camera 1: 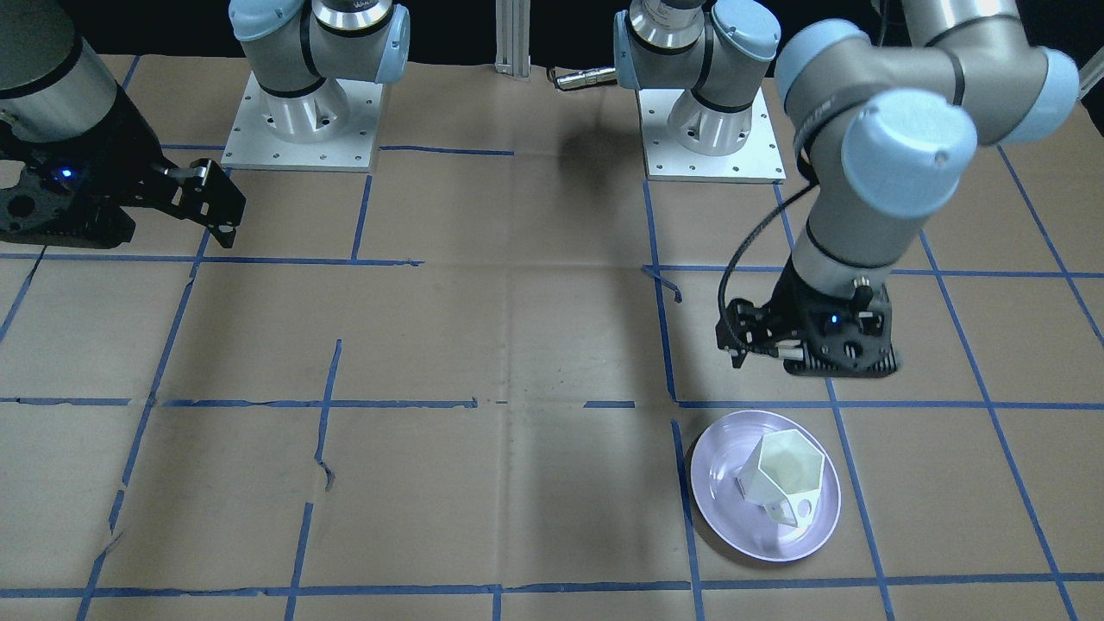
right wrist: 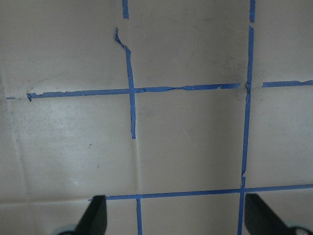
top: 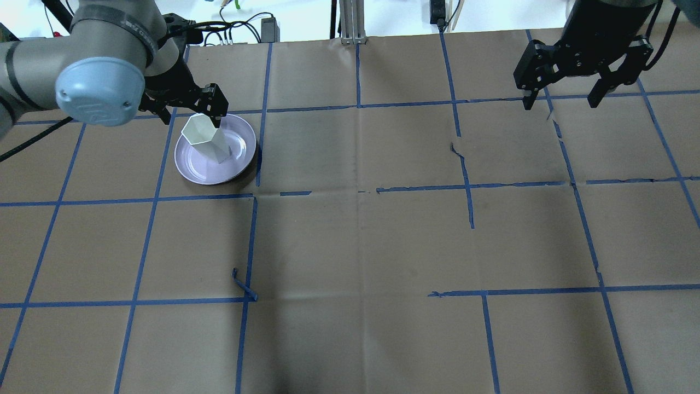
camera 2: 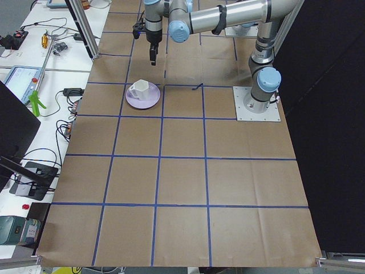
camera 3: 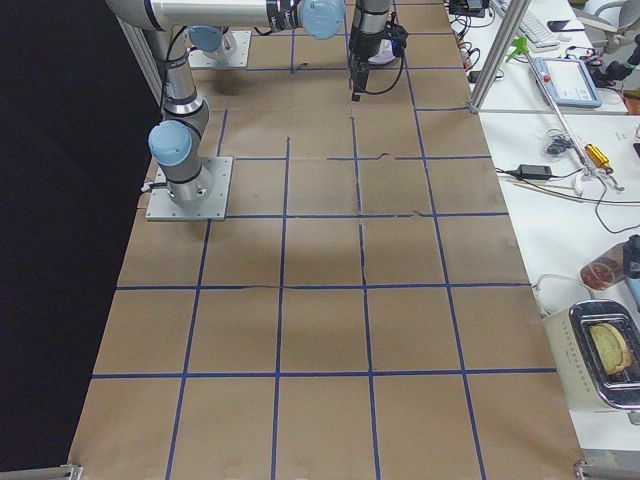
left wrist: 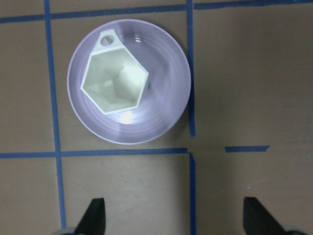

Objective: Flip cup and place on plate
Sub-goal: 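Open the left gripper and raise it above the cup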

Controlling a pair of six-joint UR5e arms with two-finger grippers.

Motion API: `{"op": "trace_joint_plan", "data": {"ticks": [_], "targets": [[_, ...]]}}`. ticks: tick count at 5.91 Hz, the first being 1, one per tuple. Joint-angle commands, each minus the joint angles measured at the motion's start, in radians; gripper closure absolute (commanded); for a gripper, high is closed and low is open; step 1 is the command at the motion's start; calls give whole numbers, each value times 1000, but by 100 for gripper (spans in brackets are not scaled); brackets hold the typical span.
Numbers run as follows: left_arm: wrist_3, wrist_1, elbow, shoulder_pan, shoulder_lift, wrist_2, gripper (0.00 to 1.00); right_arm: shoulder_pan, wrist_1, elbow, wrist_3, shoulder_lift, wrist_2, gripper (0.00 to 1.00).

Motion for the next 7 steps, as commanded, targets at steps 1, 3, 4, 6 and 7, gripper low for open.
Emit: {"op": "trace_joint_plan", "data": {"ticks": [1,3,4,6,7], "targets": [[-93,-81,-1,-88,69,-25,1,0,0,0,0,0,0,0],[-95,-127,7,-119,89,-17,1,0,0,0,0,0,0,0],[-91,-151,10,-108,112,-20,1,0,0,0,0,0,0,0],[-81,-179,11,-105,129,-25,1,0,0,0,0,0,0,0],[-81,-181,11,-105,129,-27,1,0,0,0,0,0,0,0]]}}
